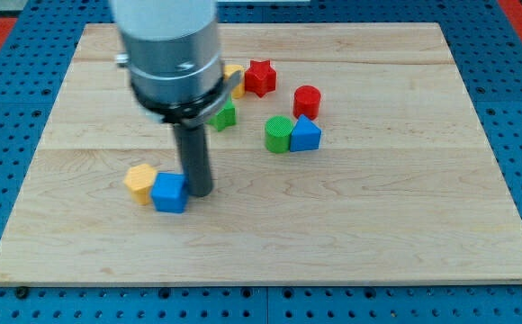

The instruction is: Place the yellow hexagon and blue cube at the bottom left side of the board

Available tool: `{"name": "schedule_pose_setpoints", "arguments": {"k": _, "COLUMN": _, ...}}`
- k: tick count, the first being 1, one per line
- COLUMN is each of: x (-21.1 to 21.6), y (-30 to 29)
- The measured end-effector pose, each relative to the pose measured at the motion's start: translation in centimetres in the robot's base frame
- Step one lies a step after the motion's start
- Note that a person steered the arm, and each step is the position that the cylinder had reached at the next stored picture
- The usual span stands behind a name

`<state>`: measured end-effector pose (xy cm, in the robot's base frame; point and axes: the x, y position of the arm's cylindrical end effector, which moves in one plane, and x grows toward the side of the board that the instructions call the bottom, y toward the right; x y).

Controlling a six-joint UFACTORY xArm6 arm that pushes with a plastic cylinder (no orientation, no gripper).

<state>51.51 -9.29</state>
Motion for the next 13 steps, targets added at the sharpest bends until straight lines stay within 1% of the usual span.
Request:
{"name": "schedule_pose_setpoints", "arguments": {"k": 1, "x": 0.9, "y": -2.6}}
{"name": "schedule_pose_setpoints", "arguments": {"k": 2, "x": -0.4, "y": -2.0}}
{"name": "schedule_pose_setpoints", "arguments": {"k": 3, "x": -1.0, "y": 2.4}}
{"name": "schedule_pose_setpoints", "arguments": {"k": 4, "x": 2.8, "y": 3.8}}
{"name": "schedule_pose_setpoints", "arguments": {"k": 5, "x": 3.1, "y": 1.7}}
{"name": "schedule_pose_setpoints", "arguments": {"k": 6, "x": 3.0, "y": -2.5}}
{"name": "schedule_pose_setpoints", "arguments": {"k": 8, "x": -1.0, "y": -8.5}}
{"name": "schedule_pose_setpoints", "arguments": {"k": 9, "x": -3.8, "y": -9.3}}
{"name": "schedule_pose_setpoints", "arguments": {"k": 10, "x": -9.5, "y": -9.3}}
{"name": "schedule_pose_setpoints", "arguments": {"k": 11, "x": -12.3, "y": -11.4}}
{"name": "schedule_pose_setpoints", "arguments": {"k": 12, "x": -11.1, "y": -13.2}}
{"name": "schedule_pose_setpoints", "arguments": {"k": 13, "x": -6.9, "y": -13.1}}
